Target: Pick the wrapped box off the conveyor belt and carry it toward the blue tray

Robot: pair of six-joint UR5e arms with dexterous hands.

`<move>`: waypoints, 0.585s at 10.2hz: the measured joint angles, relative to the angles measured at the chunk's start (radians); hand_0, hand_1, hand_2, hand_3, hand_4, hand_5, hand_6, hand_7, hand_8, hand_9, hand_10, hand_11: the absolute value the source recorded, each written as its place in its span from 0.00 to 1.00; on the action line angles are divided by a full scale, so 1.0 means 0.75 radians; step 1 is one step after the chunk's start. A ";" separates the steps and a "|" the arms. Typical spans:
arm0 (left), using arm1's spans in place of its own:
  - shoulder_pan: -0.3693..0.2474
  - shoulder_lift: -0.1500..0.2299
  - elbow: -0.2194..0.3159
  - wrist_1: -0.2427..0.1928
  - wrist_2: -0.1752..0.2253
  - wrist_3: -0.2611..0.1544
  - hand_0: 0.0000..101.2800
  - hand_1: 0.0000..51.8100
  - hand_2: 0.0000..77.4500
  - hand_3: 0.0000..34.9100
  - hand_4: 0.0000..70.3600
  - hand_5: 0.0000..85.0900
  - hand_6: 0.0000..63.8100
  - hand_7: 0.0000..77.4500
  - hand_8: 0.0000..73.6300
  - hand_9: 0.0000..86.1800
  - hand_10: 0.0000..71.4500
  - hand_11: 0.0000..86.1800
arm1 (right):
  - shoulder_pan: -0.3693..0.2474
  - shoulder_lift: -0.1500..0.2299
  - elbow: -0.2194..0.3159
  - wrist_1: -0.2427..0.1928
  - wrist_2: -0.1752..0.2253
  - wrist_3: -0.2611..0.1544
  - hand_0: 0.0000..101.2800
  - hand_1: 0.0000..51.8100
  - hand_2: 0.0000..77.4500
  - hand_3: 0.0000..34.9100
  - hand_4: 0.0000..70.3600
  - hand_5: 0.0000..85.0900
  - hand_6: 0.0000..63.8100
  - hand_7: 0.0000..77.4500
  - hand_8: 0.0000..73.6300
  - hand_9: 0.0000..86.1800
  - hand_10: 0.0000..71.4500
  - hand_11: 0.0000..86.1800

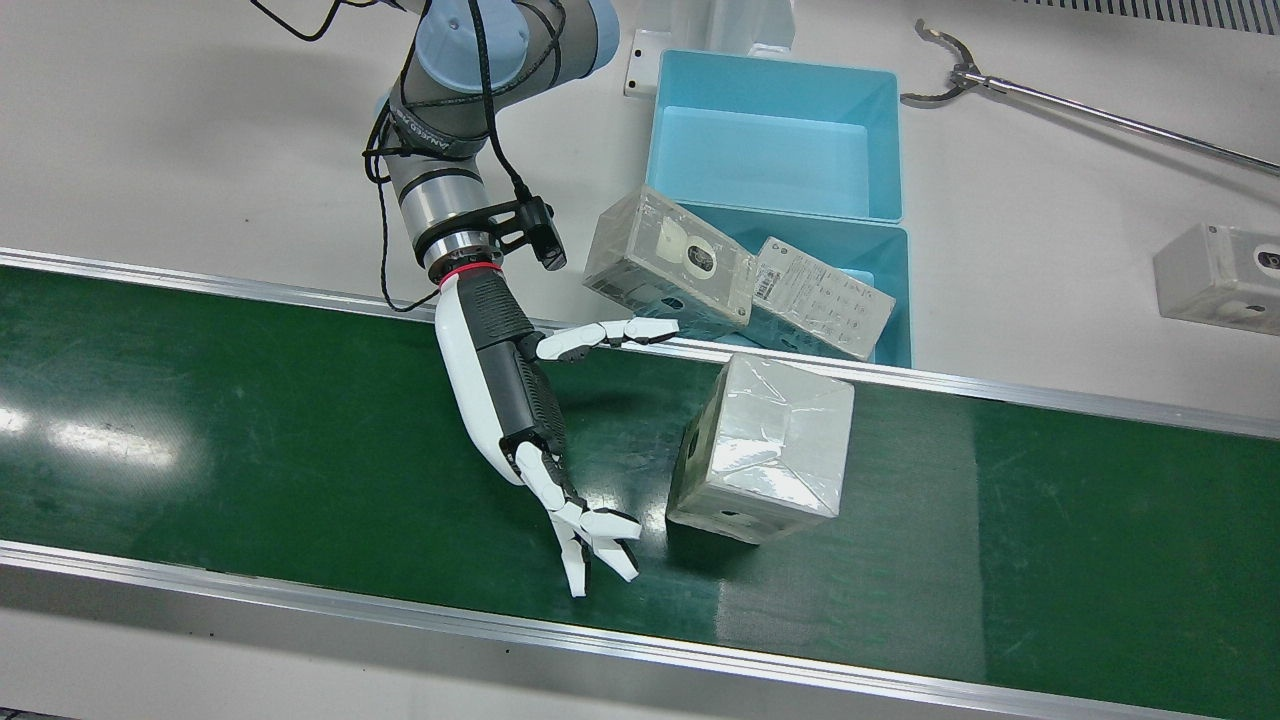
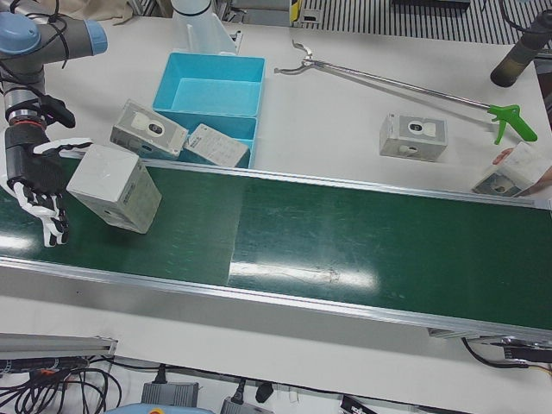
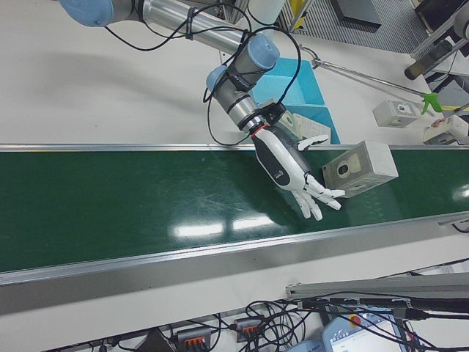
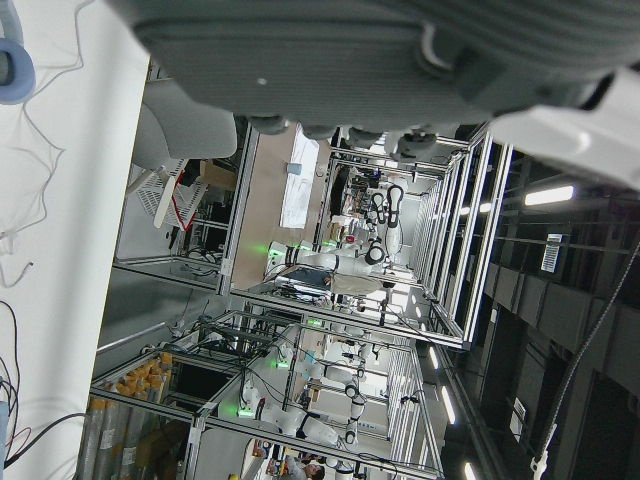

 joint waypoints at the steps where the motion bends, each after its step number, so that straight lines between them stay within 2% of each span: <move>1: 0.000 0.000 0.000 0.000 0.000 0.000 0.00 0.00 0.01 0.00 0.00 0.01 0.01 0.00 0.01 0.01 0.01 0.01 | -0.001 0.001 -0.001 0.000 0.000 -0.003 0.50 0.34 0.15 0.38 0.09 0.30 0.06 0.07 0.00 0.02 0.00 0.01; 3: 0.000 0.000 0.000 0.000 0.000 0.000 0.00 0.00 0.01 0.00 0.00 0.01 0.01 0.00 0.01 0.00 0.01 0.01 | -0.003 0.002 -0.003 0.000 0.000 -0.009 0.50 0.35 0.15 0.37 0.09 0.30 0.06 0.07 0.00 0.02 0.00 0.01; 4: 0.000 0.000 0.000 0.000 0.000 0.000 0.00 0.00 0.01 0.00 0.00 0.01 0.01 0.00 0.01 0.00 0.01 0.01 | -0.003 0.003 -0.004 0.000 0.000 -0.011 0.50 0.37 0.19 0.39 0.11 0.30 0.06 0.08 0.00 0.02 0.00 0.01; 5: 0.000 0.000 0.000 0.000 0.000 0.000 0.00 0.00 0.01 0.00 0.00 0.01 0.01 0.00 0.01 0.00 0.01 0.01 | -0.003 0.003 -0.004 -0.001 0.000 -0.012 0.50 0.37 0.23 0.48 0.11 0.30 0.06 0.10 0.00 0.02 0.00 0.01; 6: 0.000 0.000 0.000 0.000 0.000 0.000 0.00 0.00 0.01 0.00 0.00 0.01 0.01 0.01 0.01 0.00 0.01 0.01 | -0.003 0.001 -0.004 -0.001 0.001 -0.013 0.50 0.37 0.23 0.48 0.11 0.30 0.06 0.10 0.00 0.02 0.00 0.01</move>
